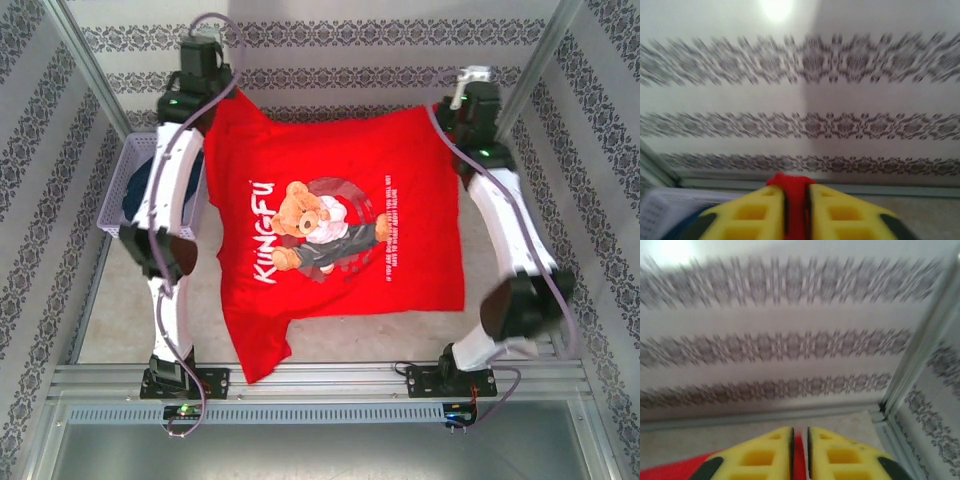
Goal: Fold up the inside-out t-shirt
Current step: Turn over the T-shirt at the center of the table, then move the T-shirt to the center of the table.
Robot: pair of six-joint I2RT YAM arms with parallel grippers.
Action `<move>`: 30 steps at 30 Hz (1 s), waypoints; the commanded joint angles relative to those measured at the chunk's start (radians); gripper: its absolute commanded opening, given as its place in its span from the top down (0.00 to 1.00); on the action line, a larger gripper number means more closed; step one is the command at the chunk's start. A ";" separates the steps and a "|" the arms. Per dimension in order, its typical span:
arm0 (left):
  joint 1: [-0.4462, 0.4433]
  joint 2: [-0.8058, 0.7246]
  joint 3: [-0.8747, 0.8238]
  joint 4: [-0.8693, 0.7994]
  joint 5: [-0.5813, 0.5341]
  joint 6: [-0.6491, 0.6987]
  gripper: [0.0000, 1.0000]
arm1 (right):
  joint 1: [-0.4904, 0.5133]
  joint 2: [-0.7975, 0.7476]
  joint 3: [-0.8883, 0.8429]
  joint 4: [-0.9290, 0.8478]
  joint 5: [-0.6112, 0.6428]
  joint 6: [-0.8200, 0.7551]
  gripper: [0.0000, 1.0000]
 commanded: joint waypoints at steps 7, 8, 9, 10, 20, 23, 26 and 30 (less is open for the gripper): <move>0.036 0.236 0.178 -0.012 0.160 -0.155 0.18 | 0.037 0.339 0.353 -0.345 0.001 0.079 0.54; 0.036 0.205 0.145 -0.042 0.170 -0.180 0.17 | 0.043 0.298 0.299 -0.359 -0.022 0.094 0.54; 0.036 0.161 0.102 -0.087 0.181 -0.218 0.17 | 0.049 0.244 0.223 -0.368 -0.056 0.117 0.53; 0.035 0.108 0.034 -0.118 0.210 -0.250 0.16 | 0.059 0.183 0.127 -0.368 -0.102 0.144 0.52; -0.060 -0.683 -1.309 0.291 0.486 -0.472 0.14 | 0.183 -0.245 -0.640 -0.295 -0.363 0.385 0.51; -0.096 -0.802 -1.525 0.283 0.498 -0.477 0.14 | 0.187 -0.293 -0.725 -0.294 -0.340 0.405 0.51; -0.104 -0.837 -1.663 0.329 0.507 -0.499 0.13 | 0.188 -0.225 -0.748 -0.175 -0.426 0.433 0.50; -0.103 -0.724 -1.634 0.372 0.528 -0.484 0.13 | 0.191 -0.025 -0.599 -0.055 -0.482 0.444 0.50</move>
